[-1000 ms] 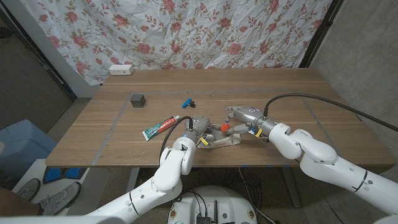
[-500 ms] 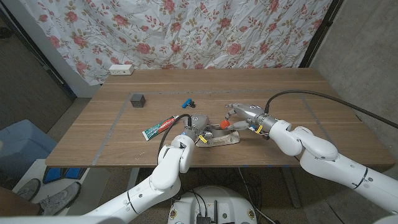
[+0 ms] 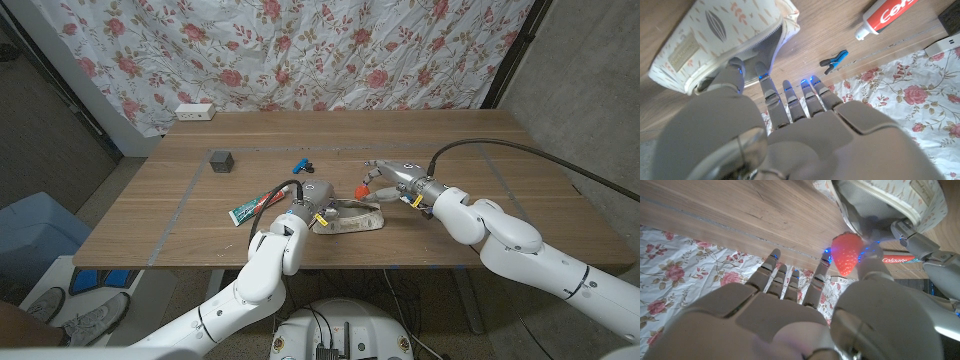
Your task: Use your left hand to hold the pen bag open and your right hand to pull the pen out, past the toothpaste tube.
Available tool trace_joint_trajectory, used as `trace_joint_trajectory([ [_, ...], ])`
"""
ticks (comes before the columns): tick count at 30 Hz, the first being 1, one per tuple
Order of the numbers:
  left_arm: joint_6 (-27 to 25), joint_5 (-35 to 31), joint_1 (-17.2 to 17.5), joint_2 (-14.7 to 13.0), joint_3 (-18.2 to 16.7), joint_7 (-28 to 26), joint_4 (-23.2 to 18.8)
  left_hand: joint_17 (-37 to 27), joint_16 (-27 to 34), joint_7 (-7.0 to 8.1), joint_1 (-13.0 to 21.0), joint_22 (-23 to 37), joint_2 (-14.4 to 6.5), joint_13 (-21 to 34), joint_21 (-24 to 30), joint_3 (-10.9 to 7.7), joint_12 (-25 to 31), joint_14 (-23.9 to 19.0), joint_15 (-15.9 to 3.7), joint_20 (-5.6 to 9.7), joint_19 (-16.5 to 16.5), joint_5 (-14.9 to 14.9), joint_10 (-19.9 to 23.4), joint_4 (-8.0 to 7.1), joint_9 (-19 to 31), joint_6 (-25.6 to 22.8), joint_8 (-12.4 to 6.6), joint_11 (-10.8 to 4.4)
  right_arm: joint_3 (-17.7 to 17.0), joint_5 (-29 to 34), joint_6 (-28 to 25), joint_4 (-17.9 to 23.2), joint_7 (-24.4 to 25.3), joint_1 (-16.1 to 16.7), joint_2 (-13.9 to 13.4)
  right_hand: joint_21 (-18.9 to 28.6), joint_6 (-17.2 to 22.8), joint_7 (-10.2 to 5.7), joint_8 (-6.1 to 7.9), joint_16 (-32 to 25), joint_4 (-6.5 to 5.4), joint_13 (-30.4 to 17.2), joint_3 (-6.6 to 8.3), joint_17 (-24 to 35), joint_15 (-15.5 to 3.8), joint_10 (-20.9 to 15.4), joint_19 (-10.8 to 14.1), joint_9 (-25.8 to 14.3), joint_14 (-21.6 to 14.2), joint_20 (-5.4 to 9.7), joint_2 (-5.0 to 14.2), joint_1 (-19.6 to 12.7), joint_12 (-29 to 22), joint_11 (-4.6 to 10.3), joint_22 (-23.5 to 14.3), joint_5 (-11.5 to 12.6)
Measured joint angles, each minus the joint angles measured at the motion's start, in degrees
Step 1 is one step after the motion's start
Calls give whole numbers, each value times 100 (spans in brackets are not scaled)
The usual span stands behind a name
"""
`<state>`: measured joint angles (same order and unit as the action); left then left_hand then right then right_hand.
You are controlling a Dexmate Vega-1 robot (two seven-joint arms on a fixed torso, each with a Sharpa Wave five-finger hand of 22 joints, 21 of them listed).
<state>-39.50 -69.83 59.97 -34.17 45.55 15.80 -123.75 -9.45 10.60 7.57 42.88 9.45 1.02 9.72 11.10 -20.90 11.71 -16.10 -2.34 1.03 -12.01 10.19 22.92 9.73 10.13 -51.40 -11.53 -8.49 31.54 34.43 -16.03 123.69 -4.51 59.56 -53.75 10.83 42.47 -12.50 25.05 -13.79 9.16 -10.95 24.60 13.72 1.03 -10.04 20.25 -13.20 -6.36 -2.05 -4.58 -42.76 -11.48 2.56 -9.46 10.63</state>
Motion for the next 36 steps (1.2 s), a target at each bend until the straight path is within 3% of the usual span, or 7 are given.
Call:
trace_joint_trajectory([
  [16,99,454,56,-218,-260,-79,-285,0,-3,13,51,0,-5,0,0,-17,-39,1,-1,0,0,0,0,17,1,-48,37,0,-21,-195,-158,40,71,-122,47,0,0,0,41,0,-24,0,-24,0,0,-20,0,1,0,0,0,0,0,-21,0,0],
  [19,141,576,59,-270,-328,-130,-320,0,-23,82,50,0,-5,3,0,-20,-70,1,0,0,0,0,-36,14,1,21,74,36,-21,-257,-155,28,91,-164,58,0,0,0,41,-22,-24,0,-24,-1,0,-41,0,2,0,0,0,0,0,0,0,0],
  [36,564,1533,-107,-526,-668,-641,-204,0,-45,136,-55,0,-60,30,-37,48,-113,128,-2,0,0,0,-156,-94,2,263,138,112,-25,-437,-223,-128,170,-384,113,0,44,0,40,-34,-24,0,-24,27,-32,-41,0,4,-32,0,1,-1,0,0,0,0],
])
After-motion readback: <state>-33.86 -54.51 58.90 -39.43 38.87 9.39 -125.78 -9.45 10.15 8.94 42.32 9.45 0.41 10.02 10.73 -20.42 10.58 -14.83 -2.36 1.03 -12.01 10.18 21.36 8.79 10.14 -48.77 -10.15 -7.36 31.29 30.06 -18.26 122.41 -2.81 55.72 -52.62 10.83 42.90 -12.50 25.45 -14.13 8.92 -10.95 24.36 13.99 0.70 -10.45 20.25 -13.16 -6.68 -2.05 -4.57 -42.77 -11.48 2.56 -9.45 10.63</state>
